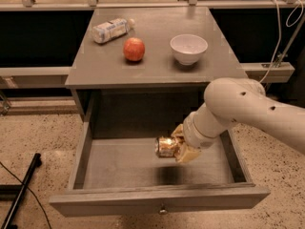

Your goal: Pick orange can from top drawer and place on counter

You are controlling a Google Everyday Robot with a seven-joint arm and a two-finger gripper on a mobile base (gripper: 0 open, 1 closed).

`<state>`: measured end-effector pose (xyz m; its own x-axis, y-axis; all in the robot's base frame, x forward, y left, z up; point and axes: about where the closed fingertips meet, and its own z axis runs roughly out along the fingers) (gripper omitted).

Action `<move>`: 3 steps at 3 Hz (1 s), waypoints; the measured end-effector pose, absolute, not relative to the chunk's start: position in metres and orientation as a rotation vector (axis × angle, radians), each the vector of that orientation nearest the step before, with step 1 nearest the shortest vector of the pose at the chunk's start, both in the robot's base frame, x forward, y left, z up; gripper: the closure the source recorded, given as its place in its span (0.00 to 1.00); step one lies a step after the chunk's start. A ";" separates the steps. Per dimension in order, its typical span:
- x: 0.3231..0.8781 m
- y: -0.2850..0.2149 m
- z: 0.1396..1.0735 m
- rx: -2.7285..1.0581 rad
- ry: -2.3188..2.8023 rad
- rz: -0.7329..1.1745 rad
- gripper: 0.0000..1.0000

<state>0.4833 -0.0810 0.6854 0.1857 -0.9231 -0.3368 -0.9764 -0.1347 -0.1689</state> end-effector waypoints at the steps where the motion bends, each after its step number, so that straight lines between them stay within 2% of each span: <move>1: 0.510 -0.086 0.749 -2.094 1.727 0.106 0.76; 2: 0.558 -0.096 0.835 -2.066 1.669 0.002 0.76; 3: 0.597 -0.075 0.886 -2.080 1.654 -0.100 0.76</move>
Offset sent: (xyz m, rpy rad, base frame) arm 0.1208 -0.0256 0.2243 0.0291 -0.2915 0.0023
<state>0.5966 -0.0753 0.8860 0.2681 -0.9347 -0.2332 -0.9000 -0.1567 -0.4068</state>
